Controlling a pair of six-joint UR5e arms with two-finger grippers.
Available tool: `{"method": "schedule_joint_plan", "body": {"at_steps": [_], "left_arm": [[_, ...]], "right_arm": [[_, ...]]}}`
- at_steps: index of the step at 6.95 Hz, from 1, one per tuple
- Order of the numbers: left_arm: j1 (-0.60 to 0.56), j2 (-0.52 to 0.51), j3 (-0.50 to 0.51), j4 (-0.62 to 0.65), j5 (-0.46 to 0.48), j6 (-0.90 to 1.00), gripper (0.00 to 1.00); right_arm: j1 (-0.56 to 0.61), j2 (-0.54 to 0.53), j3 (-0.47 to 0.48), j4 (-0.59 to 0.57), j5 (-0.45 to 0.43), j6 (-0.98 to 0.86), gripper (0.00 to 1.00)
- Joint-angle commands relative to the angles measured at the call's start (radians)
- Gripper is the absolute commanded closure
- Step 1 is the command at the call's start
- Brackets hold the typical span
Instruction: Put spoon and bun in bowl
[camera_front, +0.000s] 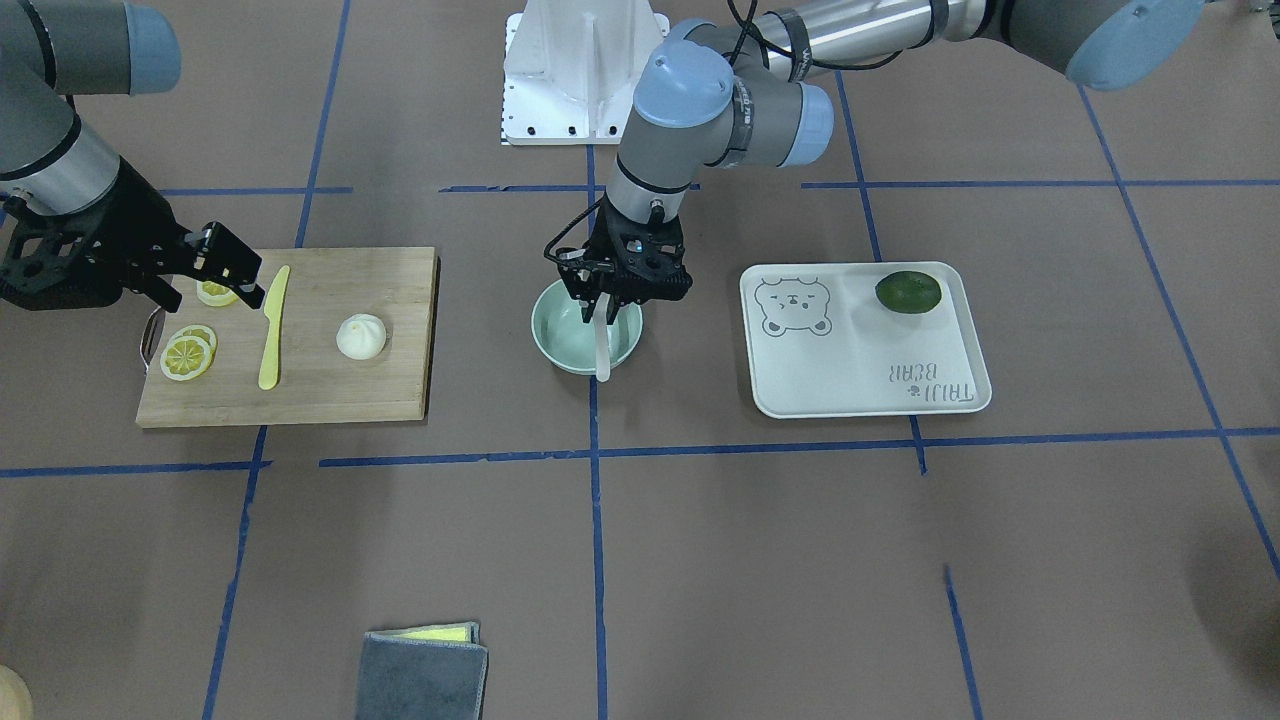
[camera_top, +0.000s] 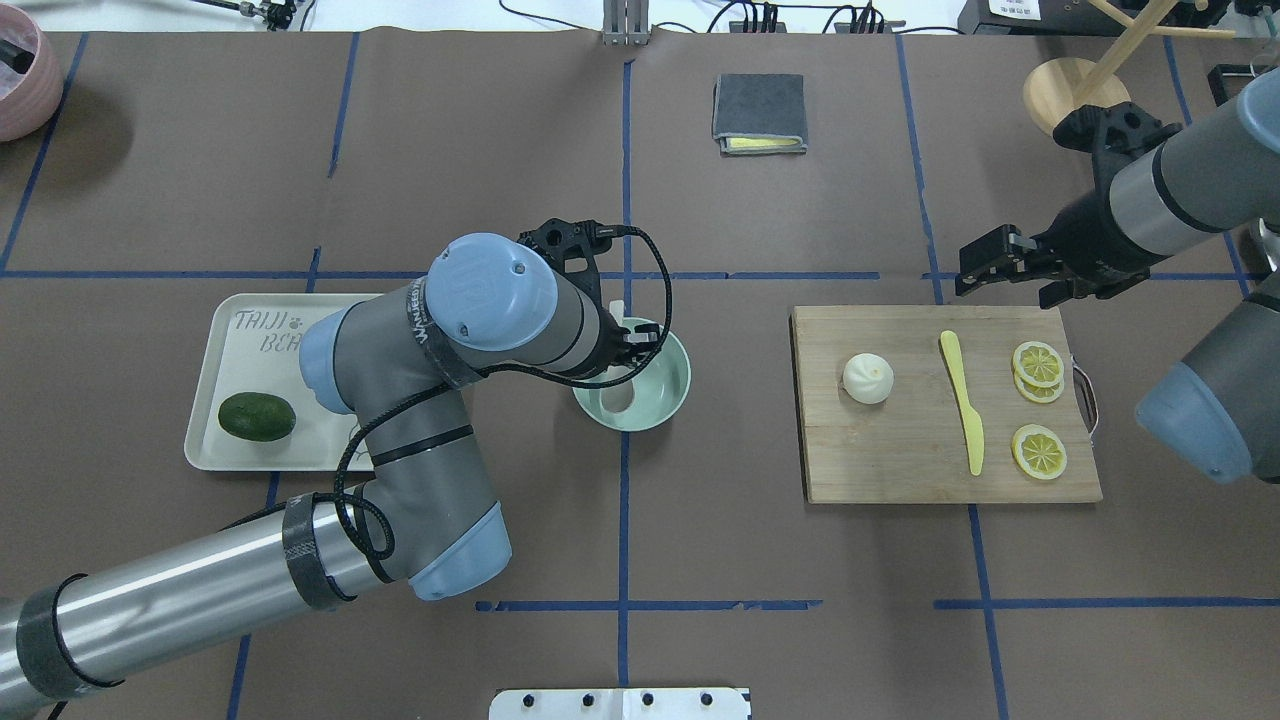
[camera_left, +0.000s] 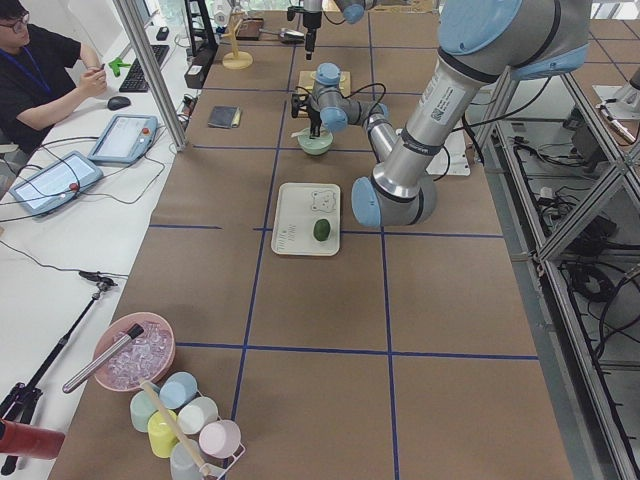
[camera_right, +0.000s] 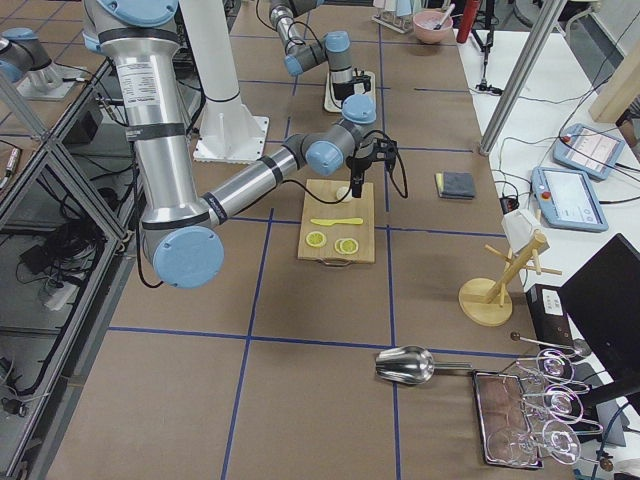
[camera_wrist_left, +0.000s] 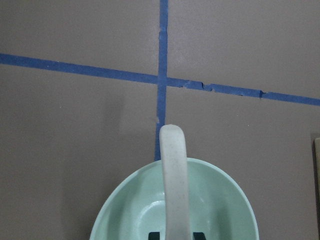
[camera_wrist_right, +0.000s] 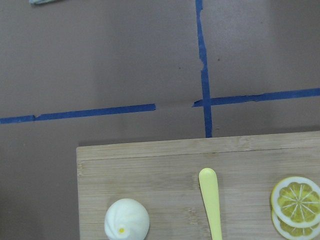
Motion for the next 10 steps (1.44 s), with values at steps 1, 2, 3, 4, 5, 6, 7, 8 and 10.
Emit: {"method": "schedule_joint_plan", "body": {"at_steps": [1, 2, 3, 4, 5, 6, 7, 8, 10], "left_arm": [[-0.008, 0.006, -0.026, 0.007, -0.003, 0.004, 0.00], [-0.055, 0.006, -0.033, 0.013, -0.011, 0.011, 0.00], [-0.110, 0.009, -0.044, 0.022, -0.068, 0.014, 0.00], [-0.159, 0.032, -0.091, 0.091, -0.083, 0.086, 0.00], [-0.213, 0.050, -0.149, 0.194, -0.084, 0.190, 0.00], [-0.254, 0.090, -0.211, 0.255, -0.086, 0.279, 0.00], [-0.308, 0.157, -0.277, 0.267, -0.086, 0.350, 0.00], [-0.357, 0.193, -0.315, 0.301, -0.099, 0.417, 0.00], [-0.405, 0.204, -0.337, 0.332, -0.113, 0.491, 0.00]], "right_arm": [[-0.032, 0.010, 0.001, 0.000, -0.034, 0.033, 0.00], [-0.049, 0.010, -0.001, 0.000, -0.047, 0.036, 0.00], [-0.085, 0.013, -0.001, 0.000, -0.074, 0.059, 0.00], [-0.146, 0.049, -0.005, -0.002, -0.132, 0.096, 0.00], [-0.208, 0.053, -0.010, -0.002, -0.187, 0.122, 0.00], [-0.267, 0.056, -0.027, -0.002, -0.233, 0.122, 0.00], [-0.289, 0.089, -0.071, -0.002, -0.246, 0.122, 0.00], [-0.300, 0.111, -0.121, -0.002, -0.258, 0.119, 0.00], [-0.302, 0.111, -0.148, -0.003, -0.264, 0.107, 0.00]]}}
